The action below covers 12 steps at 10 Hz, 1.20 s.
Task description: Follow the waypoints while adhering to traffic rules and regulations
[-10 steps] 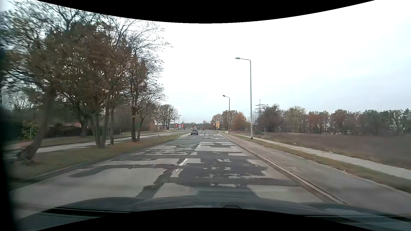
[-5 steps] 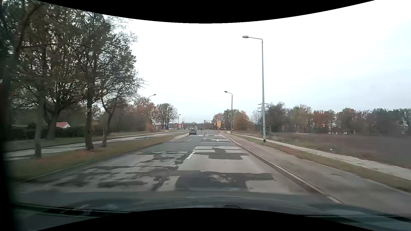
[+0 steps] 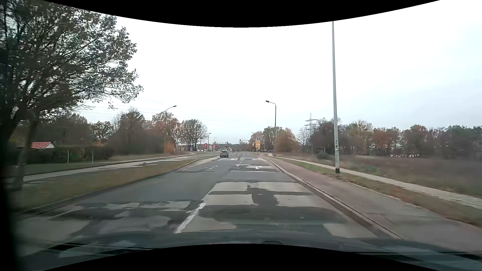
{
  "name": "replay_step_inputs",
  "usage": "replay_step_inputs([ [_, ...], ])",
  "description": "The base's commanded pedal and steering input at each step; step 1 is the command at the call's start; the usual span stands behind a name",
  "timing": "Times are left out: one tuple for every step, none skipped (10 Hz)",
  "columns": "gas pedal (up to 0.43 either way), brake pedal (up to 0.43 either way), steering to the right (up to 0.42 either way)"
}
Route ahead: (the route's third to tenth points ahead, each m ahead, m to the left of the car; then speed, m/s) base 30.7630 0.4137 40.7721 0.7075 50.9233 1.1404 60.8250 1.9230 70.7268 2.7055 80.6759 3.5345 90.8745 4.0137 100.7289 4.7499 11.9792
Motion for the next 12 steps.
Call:
replay_step_inputs([
  [0.039, 0.000, -0.003],
  [0.008, 0.000, -0.002],
  [0.000, 0.000, -0.001],
  [0.000, 0.000, 0.000],
  [0.000, 0.000, 0.000],
  [0.000, 0.000, 0.001],
  [0.000, 0.000, 0.002],
  [0.000, 0.000, 0.002],
  [0.000, 0.000, 0.003],
  [0.000, 0.000, 0.003],
  [0.000, 0.000, 0.003],
  [0.000, 0.000, 0.003],
])
